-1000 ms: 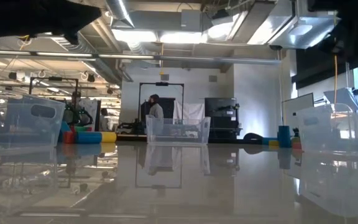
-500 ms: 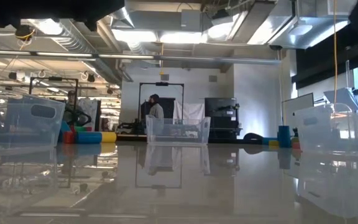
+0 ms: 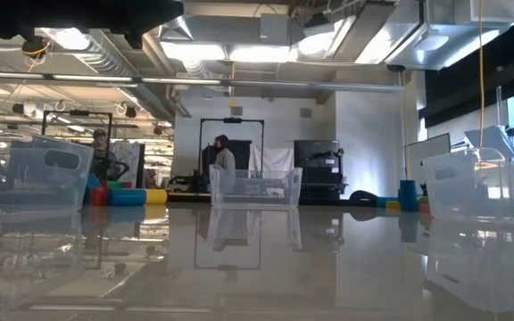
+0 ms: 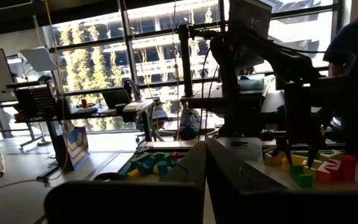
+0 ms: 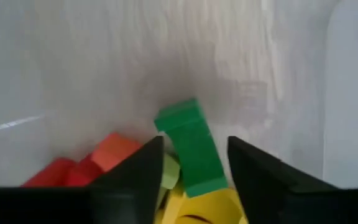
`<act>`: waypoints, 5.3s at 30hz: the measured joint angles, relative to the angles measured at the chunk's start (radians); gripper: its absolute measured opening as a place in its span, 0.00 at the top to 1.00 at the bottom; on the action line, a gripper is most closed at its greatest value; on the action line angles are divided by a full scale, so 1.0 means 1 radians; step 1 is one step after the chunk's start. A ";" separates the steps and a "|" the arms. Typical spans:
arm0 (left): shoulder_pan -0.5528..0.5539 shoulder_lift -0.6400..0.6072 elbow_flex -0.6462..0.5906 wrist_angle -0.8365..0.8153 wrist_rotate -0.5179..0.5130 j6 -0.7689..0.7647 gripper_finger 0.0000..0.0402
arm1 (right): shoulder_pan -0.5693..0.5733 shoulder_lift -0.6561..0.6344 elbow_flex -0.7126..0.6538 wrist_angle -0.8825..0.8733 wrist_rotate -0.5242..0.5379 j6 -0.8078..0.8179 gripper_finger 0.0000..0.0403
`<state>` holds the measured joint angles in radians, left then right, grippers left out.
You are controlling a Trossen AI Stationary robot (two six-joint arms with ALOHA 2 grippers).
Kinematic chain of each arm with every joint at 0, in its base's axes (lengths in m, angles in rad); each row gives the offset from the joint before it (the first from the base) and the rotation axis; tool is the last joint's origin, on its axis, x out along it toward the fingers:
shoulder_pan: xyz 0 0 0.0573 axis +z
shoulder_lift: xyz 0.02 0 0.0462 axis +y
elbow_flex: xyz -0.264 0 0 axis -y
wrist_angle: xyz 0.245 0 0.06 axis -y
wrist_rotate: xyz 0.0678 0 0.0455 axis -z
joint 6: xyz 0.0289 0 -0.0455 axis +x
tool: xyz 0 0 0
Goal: Sort blocks by size
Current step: Put the green arch block into the bottom right transparent bin, then put the yellow arch block into the bottom right transparent bin
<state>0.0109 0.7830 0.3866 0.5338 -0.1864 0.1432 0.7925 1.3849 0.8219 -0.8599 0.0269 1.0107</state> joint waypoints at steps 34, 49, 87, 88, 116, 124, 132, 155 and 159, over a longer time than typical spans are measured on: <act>-0.003 0.000 0.000 0.001 0.000 0.021 0.99 | -0.001 0.200 0.008 0.100 0.010 -0.285 0.67; -0.003 0.000 0.000 0.002 0.000 0.014 0.99 | -0.069 0.035 0.221 -0.154 0.226 -0.290 0.67; -0.003 0.000 0.000 0.001 0.000 0.013 0.99 | -0.388 -0.336 -0.205 -0.260 0.432 0.189 0.61; -0.003 0.000 0.000 0.001 0.000 0.013 0.99 | -0.395 -0.336 -0.206 -0.260 0.421 0.189 0.59; -0.003 -0.001 0.000 -0.030 0.000 -0.016 0.99 | -0.244 -0.294 0.013 -0.160 -0.019 0.246 0.37; -0.003 -0.001 0.000 -0.029 0.000 -0.032 0.99 | -0.070 -0.205 0.013 -0.135 -0.075 0.379 0.37; -0.003 -0.001 0.000 -0.028 0.000 -0.032 0.99 | 0.070 -0.108 0.013 -0.099 -0.126 0.489 0.37; -0.003 0.000 0.000 -0.018 0.000 -0.005 0.99 | 0.177 0.146 0.013 -0.030 -0.098 0.450 0.71; -0.003 0.000 0.000 -0.020 0.000 -0.005 0.99 | 0.177 0.146 0.013 -0.031 -0.098 0.447 0.83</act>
<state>0.0078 0.7826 0.3870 0.5140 -0.1864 0.1383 0.9691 1.5311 0.8345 -0.8906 -0.0715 1.4574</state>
